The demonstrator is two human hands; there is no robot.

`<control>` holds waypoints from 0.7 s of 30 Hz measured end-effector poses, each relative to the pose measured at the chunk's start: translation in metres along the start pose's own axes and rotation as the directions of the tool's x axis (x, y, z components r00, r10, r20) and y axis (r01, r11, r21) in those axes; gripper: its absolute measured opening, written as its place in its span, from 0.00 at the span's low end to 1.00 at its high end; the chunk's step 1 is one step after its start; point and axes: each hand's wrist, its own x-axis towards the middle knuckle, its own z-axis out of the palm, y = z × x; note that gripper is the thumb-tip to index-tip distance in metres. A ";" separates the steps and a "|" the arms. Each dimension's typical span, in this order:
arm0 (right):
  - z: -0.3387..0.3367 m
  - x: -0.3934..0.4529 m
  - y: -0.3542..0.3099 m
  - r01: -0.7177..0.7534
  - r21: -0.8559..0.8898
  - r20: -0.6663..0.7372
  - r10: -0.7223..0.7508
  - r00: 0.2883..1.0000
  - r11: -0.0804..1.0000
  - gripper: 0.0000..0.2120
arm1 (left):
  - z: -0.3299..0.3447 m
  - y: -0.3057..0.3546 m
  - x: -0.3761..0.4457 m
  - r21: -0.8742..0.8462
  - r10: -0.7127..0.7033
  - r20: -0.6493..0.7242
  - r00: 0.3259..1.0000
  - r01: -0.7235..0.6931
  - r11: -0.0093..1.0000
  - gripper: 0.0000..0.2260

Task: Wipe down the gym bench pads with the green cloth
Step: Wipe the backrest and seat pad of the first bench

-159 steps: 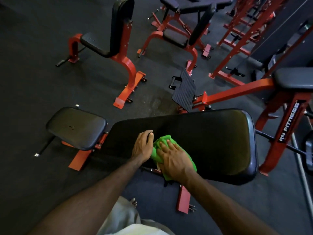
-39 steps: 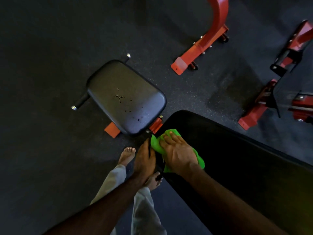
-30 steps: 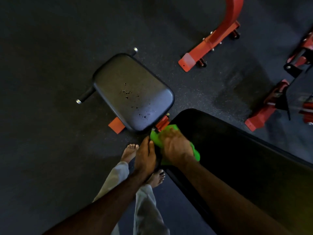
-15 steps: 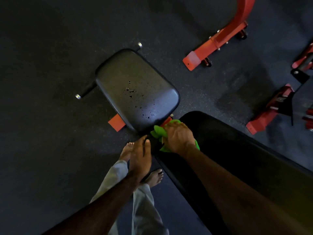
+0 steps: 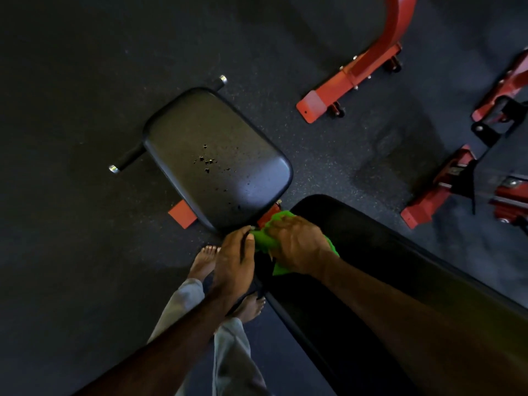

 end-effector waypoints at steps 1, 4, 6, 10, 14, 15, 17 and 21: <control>-0.006 -0.004 0.008 -0.053 0.003 -0.025 0.053 0.998 0.999 0.45 | 0.001 0.002 0.000 0.025 0.020 0.017 1.000 -0.020 0.999 0.17; -0.021 -0.007 0.039 -0.357 0.141 -0.186 0.378 0.907 0.924 0.30 | 0.004 0.016 -0.003 0.093 0.064 0.066 0.996 -0.070 0.993 0.17; -0.021 -0.009 0.038 -0.281 0.149 -0.193 0.306 0.932 0.948 0.29 | 0.008 0.020 -0.004 0.119 0.092 0.062 0.994 -0.099 0.988 0.17; -0.007 -0.031 0.050 -0.224 0.242 -0.253 0.284 0.925 0.944 0.28 | 0.030 0.010 -0.004 0.048 0.060 0.079 0.995 -0.064 0.997 0.23; -0.025 -0.048 0.047 -0.398 0.233 -0.283 0.453 0.845 0.887 0.25 | 0.043 0.019 -0.015 0.057 0.070 0.113 0.991 -0.076 0.995 0.24; -0.018 -0.053 0.043 -0.308 0.195 -0.287 0.354 0.890 0.931 0.27 | 0.047 0.019 -0.016 0.075 0.097 0.132 0.986 -0.107 0.991 0.25; -0.015 -0.062 0.053 -0.207 0.210 -0.336 0.270 0.903 0.955 0.26 | 0.053 0.016 -0.015 0.115 0.130 0.165 0.978 -0.150 0.982 0.26; -0.029 -0.080 0.065 -0.519 0.304 -0.287 0.596 0.750 0.799 0.22 | 0.060 0.018 -0.019 0.098 0.141 0.163 0.977 -0.158 0.982 0.30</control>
